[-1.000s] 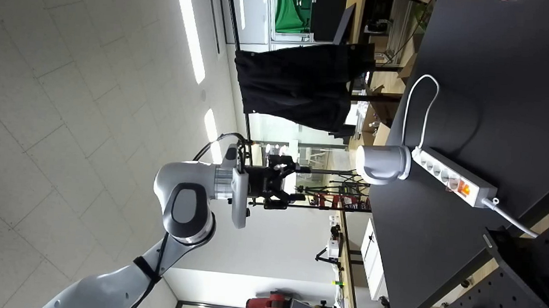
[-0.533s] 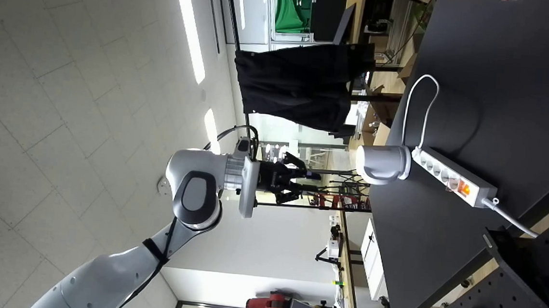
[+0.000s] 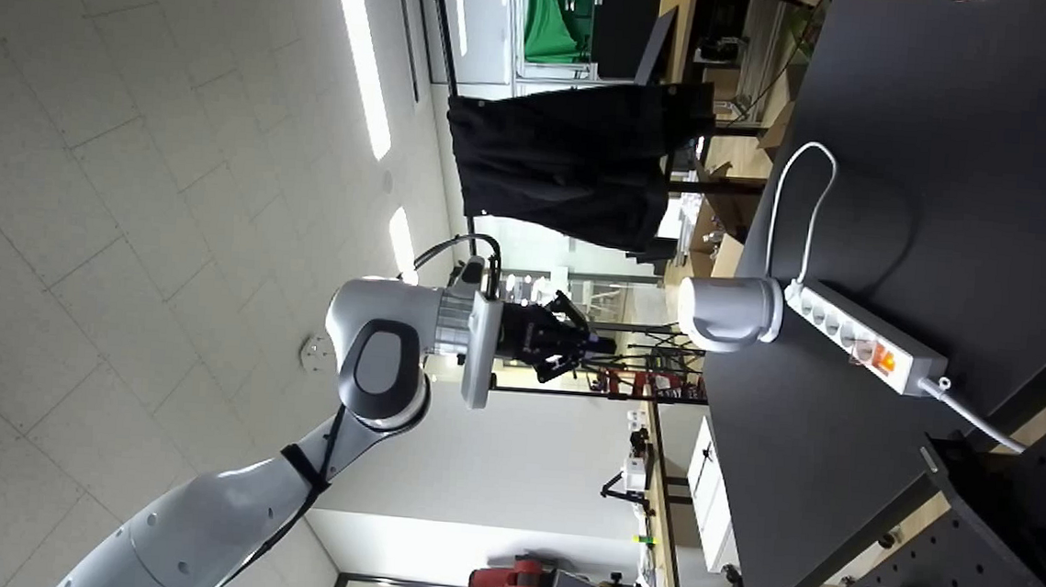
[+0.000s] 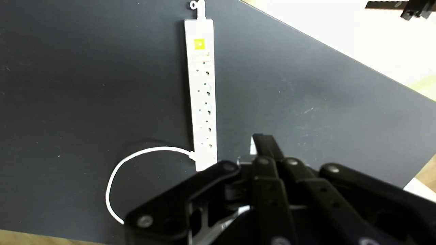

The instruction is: Turn off the extension cord

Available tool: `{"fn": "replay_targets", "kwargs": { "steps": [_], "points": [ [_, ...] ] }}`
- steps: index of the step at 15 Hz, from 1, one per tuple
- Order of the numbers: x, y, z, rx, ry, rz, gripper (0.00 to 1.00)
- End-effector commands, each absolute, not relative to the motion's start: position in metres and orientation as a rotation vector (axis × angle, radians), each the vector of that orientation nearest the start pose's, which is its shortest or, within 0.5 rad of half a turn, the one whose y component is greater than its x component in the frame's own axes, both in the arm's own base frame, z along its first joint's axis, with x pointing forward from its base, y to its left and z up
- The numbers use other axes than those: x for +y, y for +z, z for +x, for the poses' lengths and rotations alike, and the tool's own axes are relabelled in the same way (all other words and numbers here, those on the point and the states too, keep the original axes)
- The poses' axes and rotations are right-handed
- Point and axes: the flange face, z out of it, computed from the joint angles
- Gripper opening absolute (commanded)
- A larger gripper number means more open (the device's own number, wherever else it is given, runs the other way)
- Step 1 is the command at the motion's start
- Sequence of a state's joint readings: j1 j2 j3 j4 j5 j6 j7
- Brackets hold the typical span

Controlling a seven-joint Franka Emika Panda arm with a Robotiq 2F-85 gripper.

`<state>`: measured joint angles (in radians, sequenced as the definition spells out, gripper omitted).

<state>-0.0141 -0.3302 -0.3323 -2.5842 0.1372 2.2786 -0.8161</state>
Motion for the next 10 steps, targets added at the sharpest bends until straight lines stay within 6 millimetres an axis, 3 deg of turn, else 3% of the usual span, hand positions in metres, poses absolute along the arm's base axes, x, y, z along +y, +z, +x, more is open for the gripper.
{"fn": "replay_targets", "kwargs": {
  "steps": [1,4,10],
  "points": [
    [-0.135,0.369,0.394,-0.583,-0.172,-2.903,0.01],
    [-0.135,0.369,0.394,-0.584,-0.172,-2.903,0.01],
    [-0.152,0.307,0.391,-0.553,-0.082,-2.912,0.0]
  ]
}}
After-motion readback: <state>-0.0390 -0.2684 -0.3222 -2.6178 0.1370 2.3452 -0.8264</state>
